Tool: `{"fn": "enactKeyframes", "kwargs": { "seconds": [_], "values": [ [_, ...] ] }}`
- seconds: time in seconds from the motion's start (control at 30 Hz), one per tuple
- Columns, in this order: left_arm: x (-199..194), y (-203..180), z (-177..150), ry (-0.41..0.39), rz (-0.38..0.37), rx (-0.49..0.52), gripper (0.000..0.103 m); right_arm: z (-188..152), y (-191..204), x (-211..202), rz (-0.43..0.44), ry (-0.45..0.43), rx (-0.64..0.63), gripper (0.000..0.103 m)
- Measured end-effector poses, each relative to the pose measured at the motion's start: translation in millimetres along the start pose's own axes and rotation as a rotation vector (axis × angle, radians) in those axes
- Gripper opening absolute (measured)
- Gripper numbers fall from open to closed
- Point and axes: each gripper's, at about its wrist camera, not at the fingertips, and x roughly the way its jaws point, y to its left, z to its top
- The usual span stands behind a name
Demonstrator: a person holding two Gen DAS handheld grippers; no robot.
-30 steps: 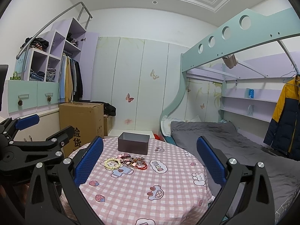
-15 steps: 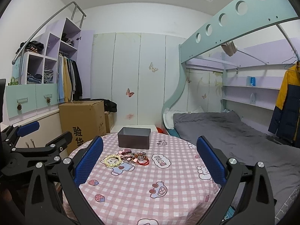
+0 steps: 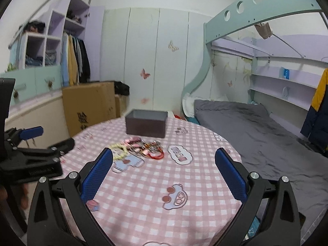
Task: Organize jewelry
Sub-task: 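Lower the left gripper onto the pale green bead bracelet and close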
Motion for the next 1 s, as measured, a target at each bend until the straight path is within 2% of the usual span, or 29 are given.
{"fn": "enactKeyframes", "kwargs": {
  "seconds": [0.17,0.4,0.47,0.53,0.6,0.77,0.83,0.9,1.0],
  "values": [
    [42,7,-7,0.12,-0.027,-0.005,0.097,-7,-13,33,0.053,0.109,0.043,0.096],
    [89,7,3,0.195,-0.139,-0.019,0.097,-14,-17,63,0.046,0.198,0.041,0.096],
    [99,-2,8,0.197,-0.123,0.021,0.097,-12,-21,71,0.046,0.214,0.048,0.096],
    [108,-18,13,0.186,-0.147,0.098,0.097,-11,-23,80,0.047,0.231,0.046,0.096],
    [119,-28,16,0.209,-0.163,0.143,0.095,-10,-26,91,0.053,0.25,0.04,0.096],
    [154,-40,19,0.284,-0.179,0.19,0.075,-5,-29,114,0.077,0.274,0.011,0.096],
    [161,-46,17,0.293,-0.18,0.218,0.074,-4,-29,122,0.086,0.29,-0.004,0.096],
    [170,-48,14,0.332,-0.202,0.223,0.066,-2,-30,130,0.105,0.296,-0.01,0.096],
    [175,-49,14,0.335,-0.187,0.252,0.059,0,-32,143,0.136,0.311,-0.013,0.096]
  ]
}}
